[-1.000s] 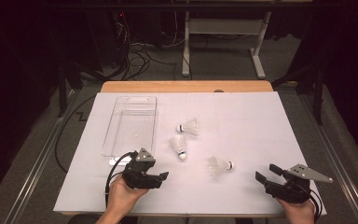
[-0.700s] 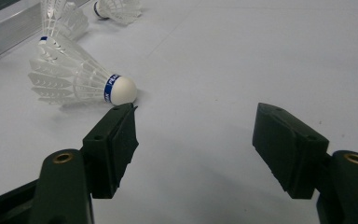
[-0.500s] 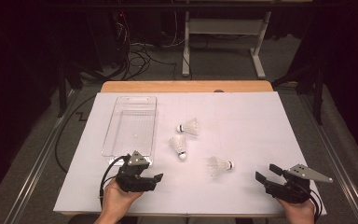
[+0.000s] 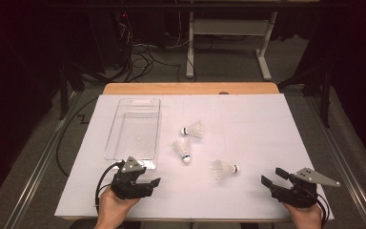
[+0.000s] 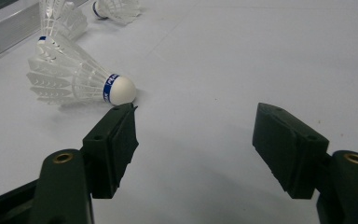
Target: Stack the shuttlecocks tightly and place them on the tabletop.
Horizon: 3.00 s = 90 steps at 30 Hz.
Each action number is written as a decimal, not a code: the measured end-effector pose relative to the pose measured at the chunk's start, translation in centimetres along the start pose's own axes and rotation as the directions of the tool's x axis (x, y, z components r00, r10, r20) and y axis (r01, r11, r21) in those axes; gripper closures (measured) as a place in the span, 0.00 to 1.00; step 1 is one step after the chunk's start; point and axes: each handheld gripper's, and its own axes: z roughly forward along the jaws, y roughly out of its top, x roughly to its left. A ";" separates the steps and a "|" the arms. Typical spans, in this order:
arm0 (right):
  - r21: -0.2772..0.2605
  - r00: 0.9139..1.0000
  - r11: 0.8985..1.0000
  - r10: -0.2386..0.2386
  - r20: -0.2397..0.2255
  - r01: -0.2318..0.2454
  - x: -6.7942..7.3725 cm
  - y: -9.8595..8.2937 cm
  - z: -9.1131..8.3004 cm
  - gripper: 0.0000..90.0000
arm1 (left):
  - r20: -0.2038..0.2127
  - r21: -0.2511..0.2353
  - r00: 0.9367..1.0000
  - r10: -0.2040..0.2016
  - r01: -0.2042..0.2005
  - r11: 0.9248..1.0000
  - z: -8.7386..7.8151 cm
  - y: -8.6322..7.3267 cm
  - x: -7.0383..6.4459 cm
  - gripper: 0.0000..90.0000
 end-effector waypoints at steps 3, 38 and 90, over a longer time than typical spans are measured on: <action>0.001 1.000 1.000 0.000 0.001 0.000 0.0 0.0 0.0 0.35 | -0.006 -0.011 1.000 -0.008 0.007 1.000 -0.3 -0.2 0.2 0.38; -0.001 1.000 1.000 0.007 0.008 -0.007 0.0 0.0 0.0 0.34 | -0.069 -0.089 0.996 -0.047 0.041 0.995 -2.6 -2.3 2.4 0.38; -0.009 1.000 1.000 0.017 0.014 -0.017 0.0 0.0 -0.1 0.34 | -0.135 -0.252 0.979 -0.152 0.114 0.961 -3.7 -5.5 5.3 0.37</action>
